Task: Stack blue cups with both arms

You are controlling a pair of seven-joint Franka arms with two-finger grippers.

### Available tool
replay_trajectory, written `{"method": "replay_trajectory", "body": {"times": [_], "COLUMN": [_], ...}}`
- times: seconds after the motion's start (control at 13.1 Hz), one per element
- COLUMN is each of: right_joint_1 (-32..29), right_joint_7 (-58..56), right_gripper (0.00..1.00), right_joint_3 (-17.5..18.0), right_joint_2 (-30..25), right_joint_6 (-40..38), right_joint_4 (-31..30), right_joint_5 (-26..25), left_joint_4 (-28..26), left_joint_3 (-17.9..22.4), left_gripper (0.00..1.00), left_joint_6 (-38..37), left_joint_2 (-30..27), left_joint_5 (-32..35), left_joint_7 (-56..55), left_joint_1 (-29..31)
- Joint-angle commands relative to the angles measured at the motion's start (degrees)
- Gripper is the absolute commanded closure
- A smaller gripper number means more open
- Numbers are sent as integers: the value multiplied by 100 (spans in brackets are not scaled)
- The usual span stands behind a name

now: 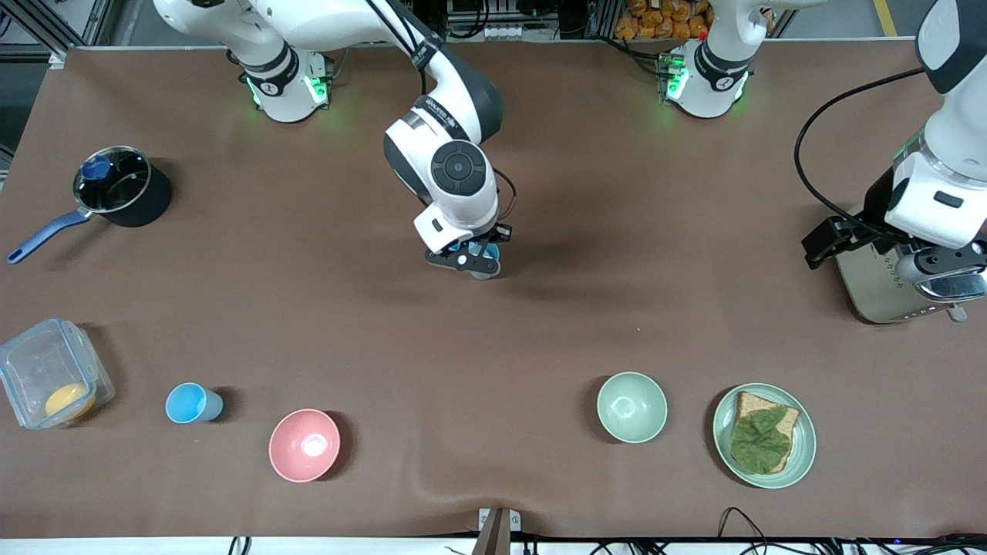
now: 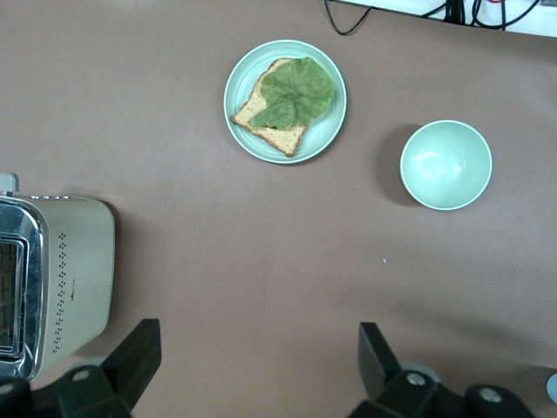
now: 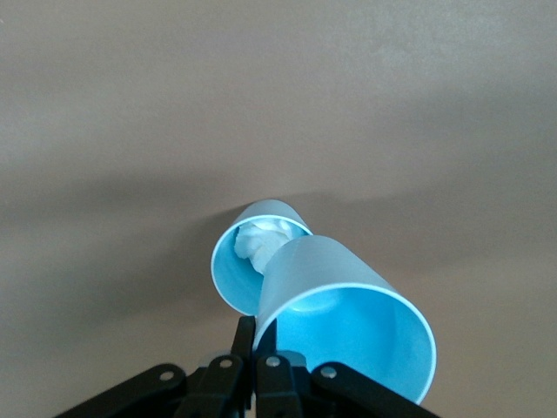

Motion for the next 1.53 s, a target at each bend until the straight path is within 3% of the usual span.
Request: {"method": "replay_trajectory", "body": {"times": [0.0,0.46,0.53,0.61,0.84,0.99,1.45], "right_joint_1": [115,133,124,133,63,-313,-2061], "right_joint_7": [250,251,259,294,338,216,-3057], "right_gripper": [100,100,68,1,0,0,0], "right_joint_3": [-49,-57,-57,-57,-84,-84,-84], "right_joint_2": [293,382,382,356,207,-56,-759], "right_joint_6": [112,209,200,191,130,-272,-1371], "right_joint_4": [352,450,450,441,450,432,327], "right_joint_5": [77,68,76,24,41,33,-3], "left_joint_4": [16,16,16,16,16,16,8], "left_joint_3": [-16,-16,-16,-16,-7,1,1], "left_gripper": [0,0,0,0,0,0,0], "left_joint_6": [-184,-228,-228,-228,-228,-228,-228], "left_joint_2": [-93,-129,-120,-120,-120,-111,-93], "left_joint_5": [-82,-91,-91,-126,-328,-328,-328], "left_joint_7": [154,154,154,145,162,162,162], "left_joint_1": [44,44,44,44,88,88,88]}}
